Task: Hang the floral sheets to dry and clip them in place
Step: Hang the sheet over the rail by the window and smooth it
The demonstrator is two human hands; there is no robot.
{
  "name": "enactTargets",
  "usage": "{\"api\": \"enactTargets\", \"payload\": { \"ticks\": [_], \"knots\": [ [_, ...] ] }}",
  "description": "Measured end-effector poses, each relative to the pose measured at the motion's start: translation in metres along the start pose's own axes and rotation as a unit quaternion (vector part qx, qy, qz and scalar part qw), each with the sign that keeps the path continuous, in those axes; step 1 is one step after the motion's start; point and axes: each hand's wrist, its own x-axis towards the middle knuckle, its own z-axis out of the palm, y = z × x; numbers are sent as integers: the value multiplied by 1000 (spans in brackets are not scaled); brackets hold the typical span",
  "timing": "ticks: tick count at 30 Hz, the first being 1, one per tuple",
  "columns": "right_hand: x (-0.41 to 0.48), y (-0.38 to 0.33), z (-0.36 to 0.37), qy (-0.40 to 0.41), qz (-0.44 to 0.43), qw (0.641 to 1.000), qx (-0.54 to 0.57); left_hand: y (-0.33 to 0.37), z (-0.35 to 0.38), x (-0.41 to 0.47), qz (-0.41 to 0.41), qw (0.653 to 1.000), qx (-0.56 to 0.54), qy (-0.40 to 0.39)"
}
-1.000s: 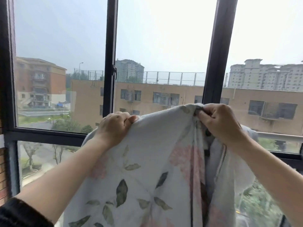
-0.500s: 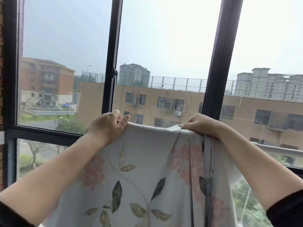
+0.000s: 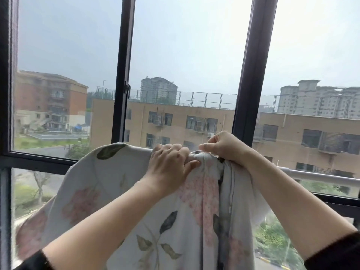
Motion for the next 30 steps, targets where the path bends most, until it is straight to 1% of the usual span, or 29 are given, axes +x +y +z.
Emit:
{"api": "enactTargets", "payload": {
  "ticks": [3, 5, 6, 7, 8, 9, 11, 12, 14, 17, 19, 21, 26, 30],
  "knots": [
    [-10, 6, -10, 112, -49, 991, 52, -3, 1, 1, 0, 1000, 6, 3],
    [-18, 14, -23, 211, -95, 972, 46, -10, 1, 0, 2, 1000, 10, 10],
    [-24, 21, -32, 244, -122, 962, 29, -14, 2, 0, 4, 1000, 7, 16],
    [-31, 28, -41, 250, -148, 957, 2, -17, 2, 0, 7, 1000, 1, 21],
    [-39, 34, -48, 222, -169, 960, -36, -19, 2, 0, 8, 1000, -5, 23],
    [-47, 38, -52, 175, -178, 966, -72, -20, 2, 0, 12, 1000, -12, 24],
    [-59, 42, -52, 88, -168, 972, -137, -19, 2, 2, 20, 999, -19, 30],
    [-61, 42, -51, 73, -163, 970, -165, -19, 2, 2, 24, 999, -18, 30],
    [-65, 43, -51, 70, -162, 962, -210, -16, 2, 2, 26, 999, -18, 27],
    [-75, 46, -53, 88, -187, 952, -224, -12, 0, 3, 29, 999, -18, 26],
    [-82, 48, -52, 126, -222, 941, -224, -11, -1, 3, 30, 999, -15, 23],
    [-86, 52, -50, 164, -236, 932, -222, -11, -2, 2, 30, 999, -14, 24],
    [-86, 67, -60, 238, -197, 938, -160, -20, -5, 0, 27, 999, -12, 39],
    [-81, 69, -76, 285, -184, 932, -131, -9, -5, -2, 22, 999, -3, 37]
  ]
}}
